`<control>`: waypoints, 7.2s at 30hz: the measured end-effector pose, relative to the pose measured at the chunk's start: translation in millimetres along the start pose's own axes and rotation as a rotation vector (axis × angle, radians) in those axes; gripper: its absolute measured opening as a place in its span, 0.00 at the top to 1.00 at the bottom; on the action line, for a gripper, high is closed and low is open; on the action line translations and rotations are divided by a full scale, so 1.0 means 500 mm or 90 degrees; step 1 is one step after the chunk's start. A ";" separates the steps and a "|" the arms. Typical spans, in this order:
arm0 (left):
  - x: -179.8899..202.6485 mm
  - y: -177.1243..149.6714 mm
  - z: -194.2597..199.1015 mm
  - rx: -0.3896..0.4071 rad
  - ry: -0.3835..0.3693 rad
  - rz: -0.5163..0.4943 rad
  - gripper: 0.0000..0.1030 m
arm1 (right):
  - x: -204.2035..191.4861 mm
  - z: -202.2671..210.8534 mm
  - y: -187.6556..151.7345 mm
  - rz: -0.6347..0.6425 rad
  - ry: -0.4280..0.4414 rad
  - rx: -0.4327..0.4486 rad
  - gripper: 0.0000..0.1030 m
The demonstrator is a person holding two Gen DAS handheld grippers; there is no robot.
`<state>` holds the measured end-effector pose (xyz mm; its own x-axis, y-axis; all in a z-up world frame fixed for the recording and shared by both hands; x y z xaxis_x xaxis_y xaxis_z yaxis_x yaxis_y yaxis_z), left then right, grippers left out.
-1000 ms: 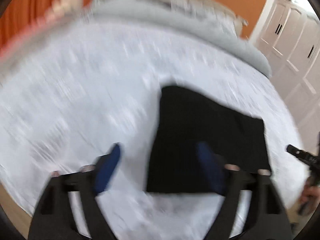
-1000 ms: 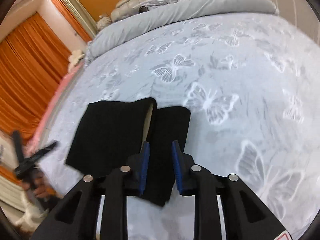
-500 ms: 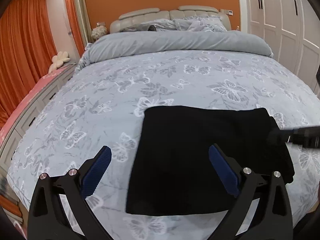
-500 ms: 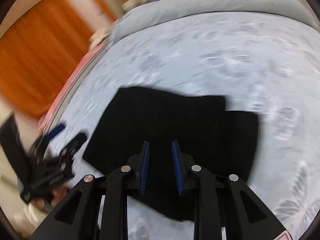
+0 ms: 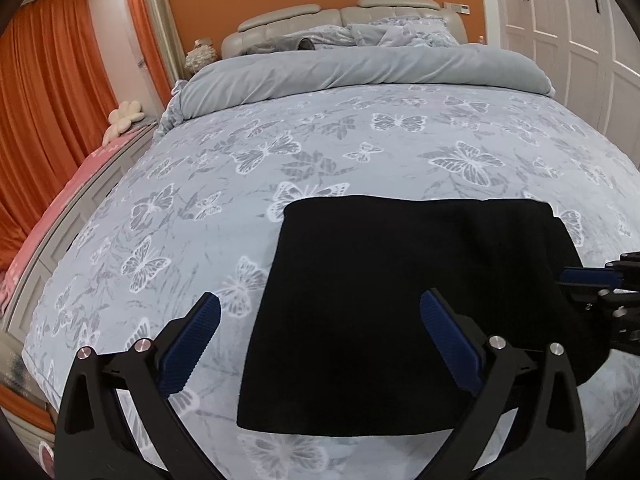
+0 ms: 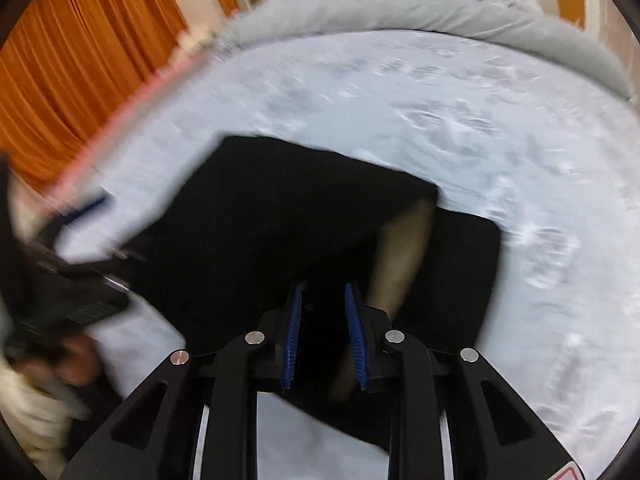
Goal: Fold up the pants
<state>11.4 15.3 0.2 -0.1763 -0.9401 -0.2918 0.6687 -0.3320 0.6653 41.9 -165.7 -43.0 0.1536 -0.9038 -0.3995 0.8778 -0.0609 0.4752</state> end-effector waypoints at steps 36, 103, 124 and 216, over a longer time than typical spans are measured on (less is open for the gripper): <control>0.033 -0.006 -0.019 -0.035 -0.042 -0.021 0.05 | 0.145 0.024 -0.022 -0.216 0.044 -0.056 0.43; -0.058 -0.051 -0.071 -0.147 -0.106 0.022 0.05 | 0.120 -0.050 0.006 -0.184 -0.038 -0.045 0.43; -0.043 -0.068 -0.085 -0.158 -0.107 0.016 0.05 | 0.057 0.086 -0.033 -0.090 -0.041 0.068 0.79; -0.086 -0.066 -0.049 -0.137 -0.099 0.024 0.05 | 0.004 0.020 0.021 -0.054 -0.105 0.028 0.73</control>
<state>14.6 68.4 -26.0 -0.2465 -0.9574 -0.1502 0.8120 -0.2886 0.5073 46.6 -172.3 -30.9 -0.0001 -0.9515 -0.3078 0.8634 -0.1553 0.4800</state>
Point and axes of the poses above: each gripper's, at about its wrist camera, not at the fingertips, and z roughly against the way its jaws point, x to its right, y to its top, the point moved 1 cm from there along -z, roughly the way its jaws point, and after that the axes turned 8 degrees about -z, right-handed, at the moved point
